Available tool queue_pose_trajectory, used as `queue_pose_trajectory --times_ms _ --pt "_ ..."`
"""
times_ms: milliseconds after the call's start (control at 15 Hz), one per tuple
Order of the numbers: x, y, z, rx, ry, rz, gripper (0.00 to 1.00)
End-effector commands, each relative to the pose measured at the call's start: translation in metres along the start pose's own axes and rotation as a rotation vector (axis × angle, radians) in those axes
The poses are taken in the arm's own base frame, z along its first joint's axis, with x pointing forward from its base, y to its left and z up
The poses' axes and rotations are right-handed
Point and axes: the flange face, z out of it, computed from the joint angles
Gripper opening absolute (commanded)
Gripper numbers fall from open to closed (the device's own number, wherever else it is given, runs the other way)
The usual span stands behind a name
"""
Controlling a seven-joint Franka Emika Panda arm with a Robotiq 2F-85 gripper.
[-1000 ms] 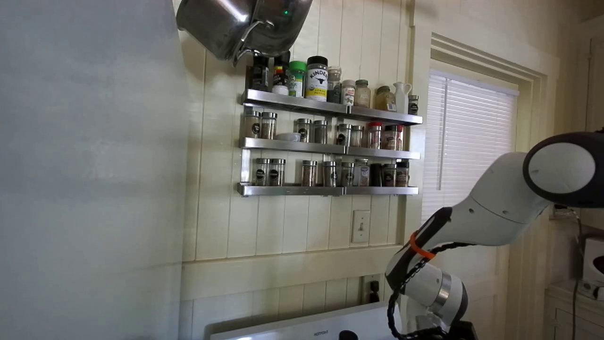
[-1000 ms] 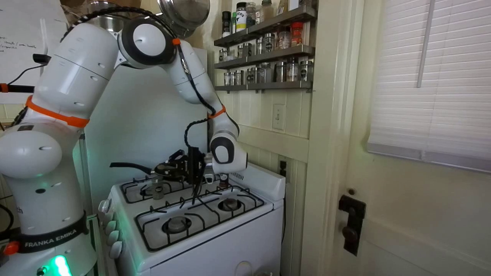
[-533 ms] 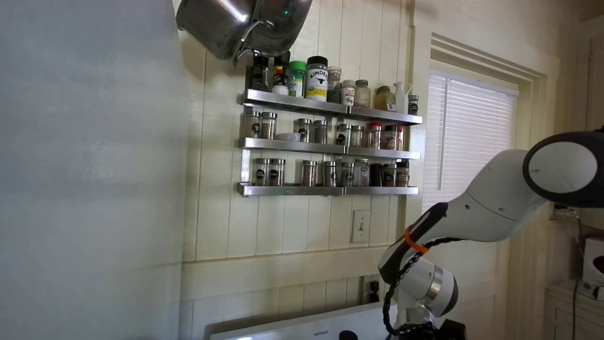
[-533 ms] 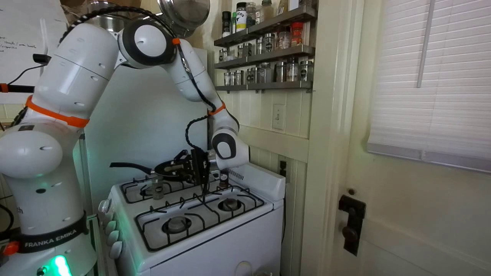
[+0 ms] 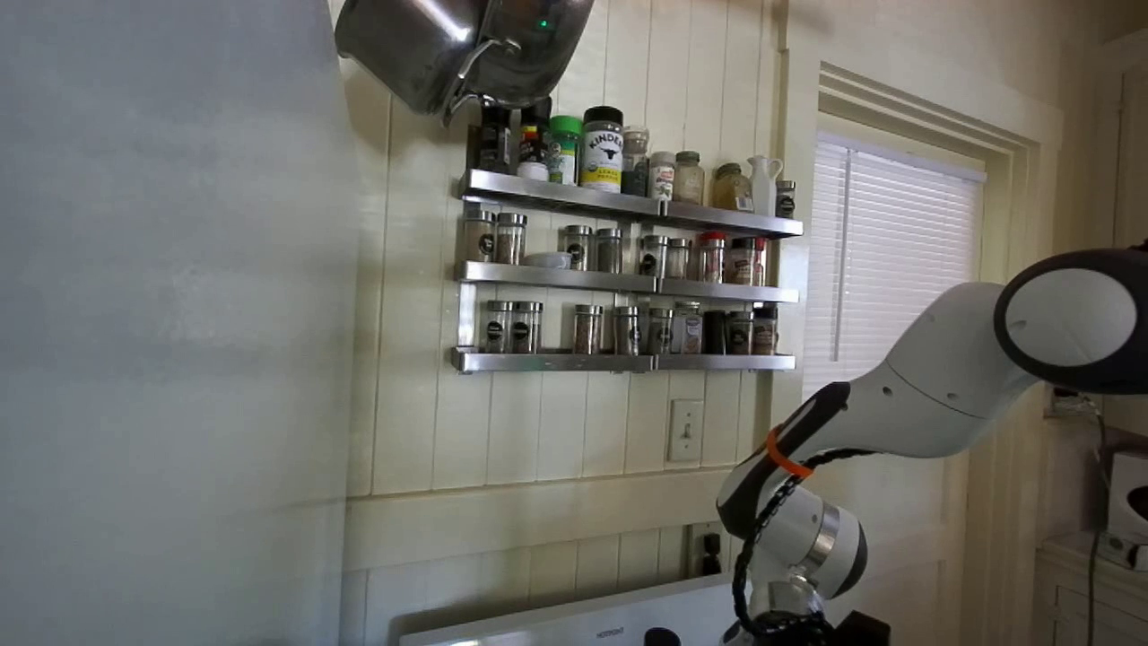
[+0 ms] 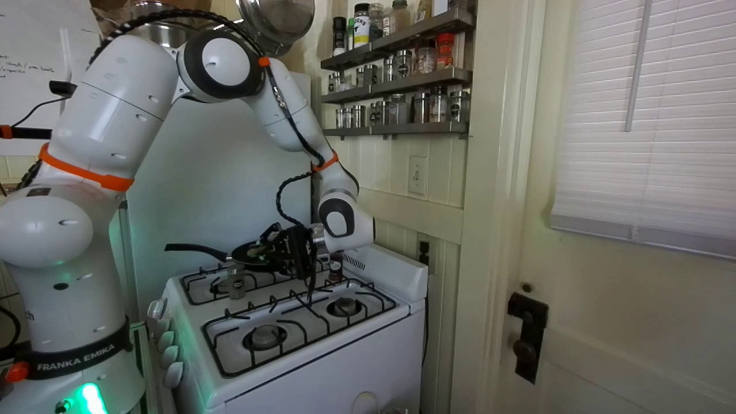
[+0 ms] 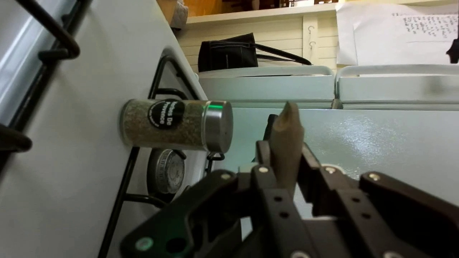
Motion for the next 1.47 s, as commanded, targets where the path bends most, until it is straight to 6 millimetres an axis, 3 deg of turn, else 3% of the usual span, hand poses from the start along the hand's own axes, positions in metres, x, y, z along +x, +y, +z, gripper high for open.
queue_pose_trajectory --times_ms 0,333,800,1400 --pt "-0.025 0.001 0.003 0.058 0.018 -0.024 0.05" --pt "-0.046 0.003 0.004 0.1 0.032 0.131 0.05" --pt "-0.04 -0.01 0.001 0.027 0.014 0.263 0.05" --pt "-0.025 -0.061 0.019 -0.271 -0.261 0.281 0.05"
